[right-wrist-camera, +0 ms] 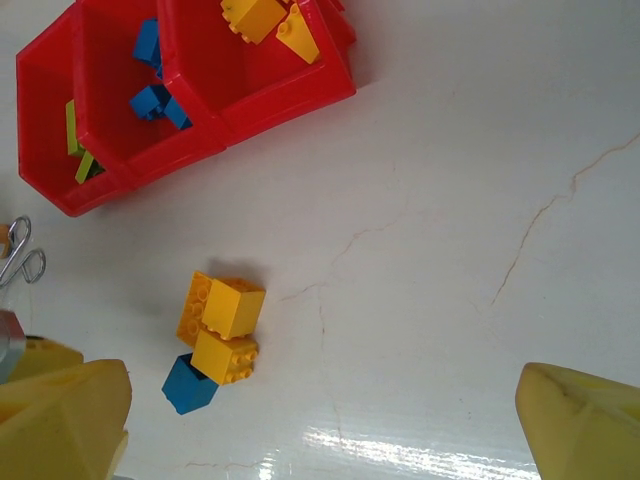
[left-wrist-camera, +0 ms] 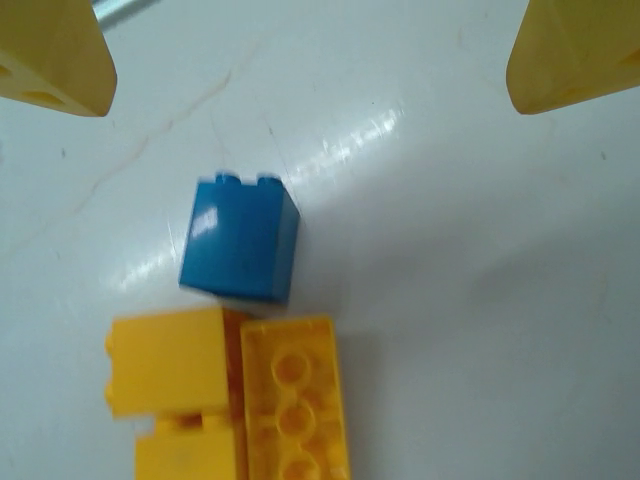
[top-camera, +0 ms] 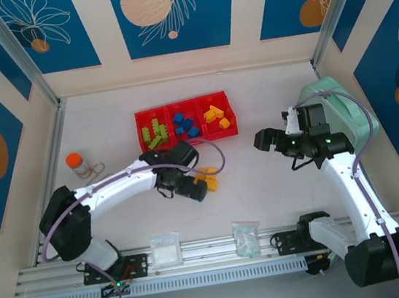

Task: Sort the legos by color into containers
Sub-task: Pick up the lego from the middle-left of the table.

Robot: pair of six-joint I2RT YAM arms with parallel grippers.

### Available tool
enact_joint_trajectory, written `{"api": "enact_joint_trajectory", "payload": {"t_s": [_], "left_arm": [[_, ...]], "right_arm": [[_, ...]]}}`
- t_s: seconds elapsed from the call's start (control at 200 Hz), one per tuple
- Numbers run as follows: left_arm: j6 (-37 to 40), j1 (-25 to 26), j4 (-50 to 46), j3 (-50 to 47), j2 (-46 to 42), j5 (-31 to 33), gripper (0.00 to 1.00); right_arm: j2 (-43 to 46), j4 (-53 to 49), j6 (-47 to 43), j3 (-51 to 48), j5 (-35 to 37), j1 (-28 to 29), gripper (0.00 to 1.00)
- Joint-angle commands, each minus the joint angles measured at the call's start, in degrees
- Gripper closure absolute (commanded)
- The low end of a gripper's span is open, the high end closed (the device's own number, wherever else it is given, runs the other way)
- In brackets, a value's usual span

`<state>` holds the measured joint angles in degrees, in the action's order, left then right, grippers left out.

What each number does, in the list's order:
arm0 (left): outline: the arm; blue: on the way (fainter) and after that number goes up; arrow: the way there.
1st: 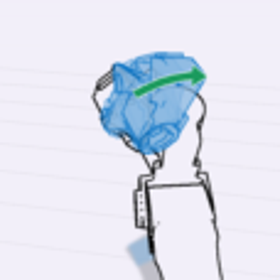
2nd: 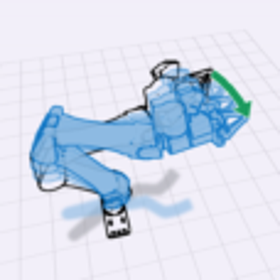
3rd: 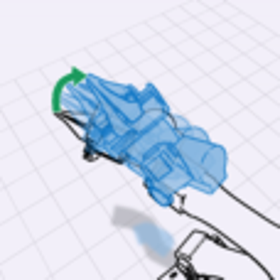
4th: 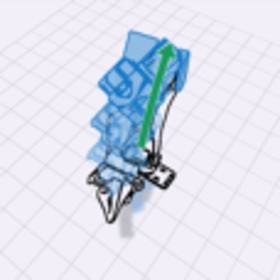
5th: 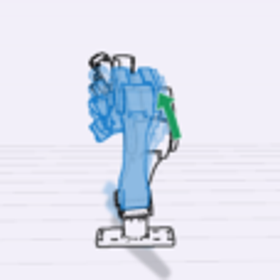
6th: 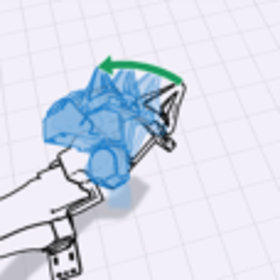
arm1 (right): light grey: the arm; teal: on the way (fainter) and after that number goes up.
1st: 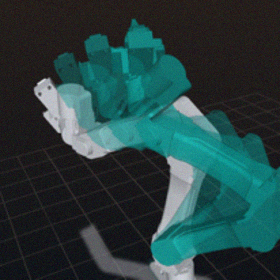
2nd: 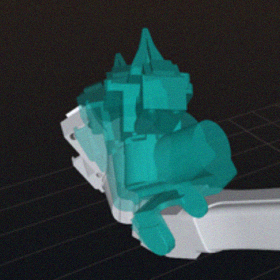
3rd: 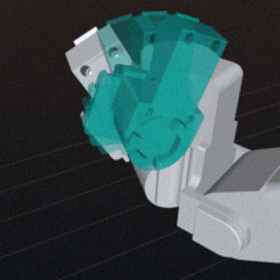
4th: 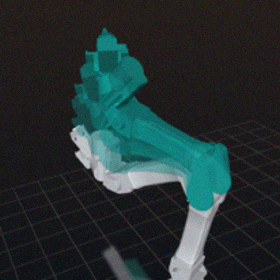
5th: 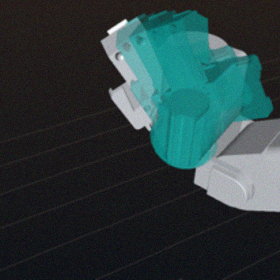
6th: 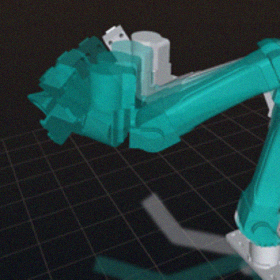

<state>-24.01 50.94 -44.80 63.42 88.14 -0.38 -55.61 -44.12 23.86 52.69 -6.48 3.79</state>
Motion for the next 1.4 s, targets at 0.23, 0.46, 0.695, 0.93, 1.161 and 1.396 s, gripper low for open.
{"api": "enact_joint_trajectory", "payload": {"t_s": [0.23,0.46,0.695,0.93,1.161,1.396], "left_arm": [[-1.79,6.79,-3.49,2.47,5.9,1.61,0.03],[2.2,7.03,-6.59,10.48,15.69,4.63,0.04],[5.11,6.9,-8.82,16.72,23.12,4.52,0.14],[3.32,6.17,-7.03,15.09,23.06,3.07,0.33],[1.89,5.31,-6.11,13.65,23.3,2.34,0.49],[0.36,5.14,-5.87,11.96,22.03,3.26,0.66]], "right_arm": [[0.68,0.19,0.01,-1.08,-2.21,0.5,0.01],[1.86,0.05,-0.18,-1.22,-1.92,0.66,0.01],[2.11,-0.29,-0.47,-1.13,-1.44,0.72,0.01],[2.26,0.02,-0.54,-1.05,-1.38,0.95,0.01],[1.91,0.02,-0.44,-1.01,-1.25,1.04,0.01],[2.22,-0.35,-0.56,-0.92,-0.81,1.13,0.01]]}}
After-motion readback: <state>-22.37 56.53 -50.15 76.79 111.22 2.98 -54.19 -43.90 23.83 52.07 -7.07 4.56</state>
